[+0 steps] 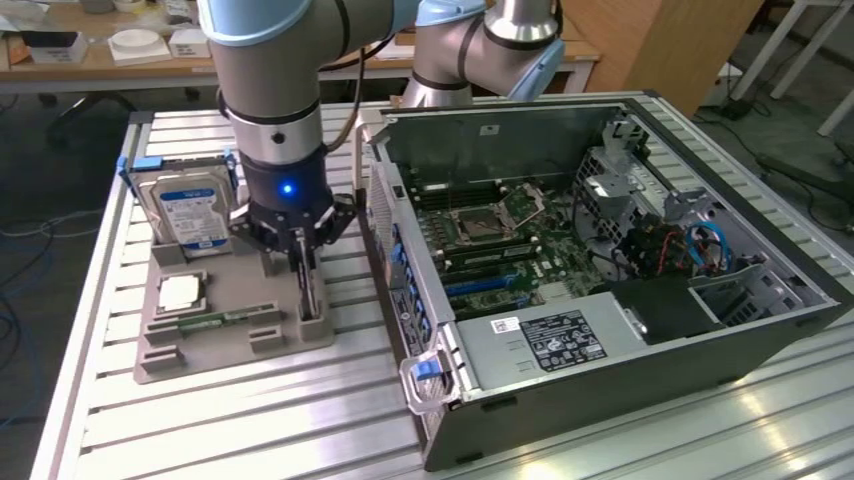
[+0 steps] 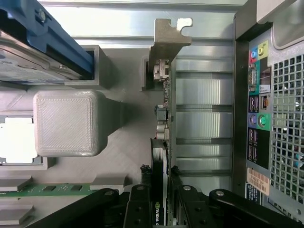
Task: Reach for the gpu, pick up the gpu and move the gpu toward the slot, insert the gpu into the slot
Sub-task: 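Pick up the gpu and move the gpu toward the slot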
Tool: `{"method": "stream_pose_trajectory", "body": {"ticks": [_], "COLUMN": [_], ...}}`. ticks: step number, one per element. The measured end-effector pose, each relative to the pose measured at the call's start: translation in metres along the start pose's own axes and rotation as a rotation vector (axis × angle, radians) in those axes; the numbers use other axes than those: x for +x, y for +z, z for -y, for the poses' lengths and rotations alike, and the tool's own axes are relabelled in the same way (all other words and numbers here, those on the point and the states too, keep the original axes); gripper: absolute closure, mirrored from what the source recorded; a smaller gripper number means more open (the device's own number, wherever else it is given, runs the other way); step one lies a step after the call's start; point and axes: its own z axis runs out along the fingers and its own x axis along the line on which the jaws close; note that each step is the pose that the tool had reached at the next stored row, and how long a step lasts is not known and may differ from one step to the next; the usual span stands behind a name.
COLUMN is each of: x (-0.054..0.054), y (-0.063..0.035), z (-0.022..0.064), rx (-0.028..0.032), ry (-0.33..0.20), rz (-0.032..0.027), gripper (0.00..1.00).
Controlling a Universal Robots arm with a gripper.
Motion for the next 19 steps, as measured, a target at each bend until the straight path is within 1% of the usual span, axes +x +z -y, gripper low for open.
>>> {"method": "stream_pose_trajectory", "body": {"ticks": [19], "x": [0.000], "y": [-0.0191], "z": [-0.0006], "rx": [0.0000], "ry": [0.000], "rz": [0.0001], "gripper": [0.74]}}
